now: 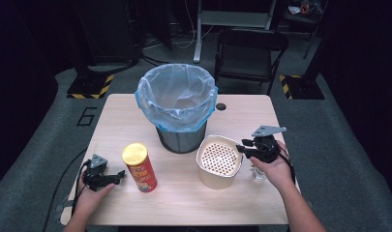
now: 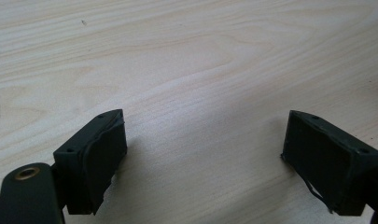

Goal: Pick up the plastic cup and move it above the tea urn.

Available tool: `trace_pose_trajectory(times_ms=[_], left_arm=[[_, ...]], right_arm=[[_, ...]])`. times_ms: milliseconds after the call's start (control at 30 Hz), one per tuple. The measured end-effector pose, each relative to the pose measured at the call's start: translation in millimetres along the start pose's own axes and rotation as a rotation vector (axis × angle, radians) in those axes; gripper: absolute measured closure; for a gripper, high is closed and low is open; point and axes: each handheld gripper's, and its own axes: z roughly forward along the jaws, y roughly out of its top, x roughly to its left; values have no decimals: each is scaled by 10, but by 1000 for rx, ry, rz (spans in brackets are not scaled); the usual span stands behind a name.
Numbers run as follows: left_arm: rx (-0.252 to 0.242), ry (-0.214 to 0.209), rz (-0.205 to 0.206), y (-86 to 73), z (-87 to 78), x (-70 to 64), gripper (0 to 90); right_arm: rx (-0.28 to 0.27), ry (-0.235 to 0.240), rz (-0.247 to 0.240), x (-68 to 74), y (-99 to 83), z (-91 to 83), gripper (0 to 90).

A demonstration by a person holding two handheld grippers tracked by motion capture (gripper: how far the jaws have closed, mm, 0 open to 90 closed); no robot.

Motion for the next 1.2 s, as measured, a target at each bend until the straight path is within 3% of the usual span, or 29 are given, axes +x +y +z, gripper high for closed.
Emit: trace_pose_trajectory(times_ms=[100, 400, 633, 800, 900, 1200], left_arm=[[5, -2, 1, 2, -4, 2, 134], [12, -6, 3, 4, -9, 5, 134], [12, -7, 4, 4, -10, 6, 134], [12, -7, 4, 4, -9, 6, 134], [12, -7, 4, 4, -9, 6, 134], [12, -7, 4, 4, -9, 5, 134]], right_arm=[[27, 8, 5, -10, -1, 69, 695], [22, 9, -11, -5, 3, 105, 756], [31, 50, -12, -10, -24, 57, 784], [32, 66, -40, 20, -47, 25, 794], [37, 98, -58, 38, -79, -18, 796], [35, 106, -72, 82, -151, -106, 795]])
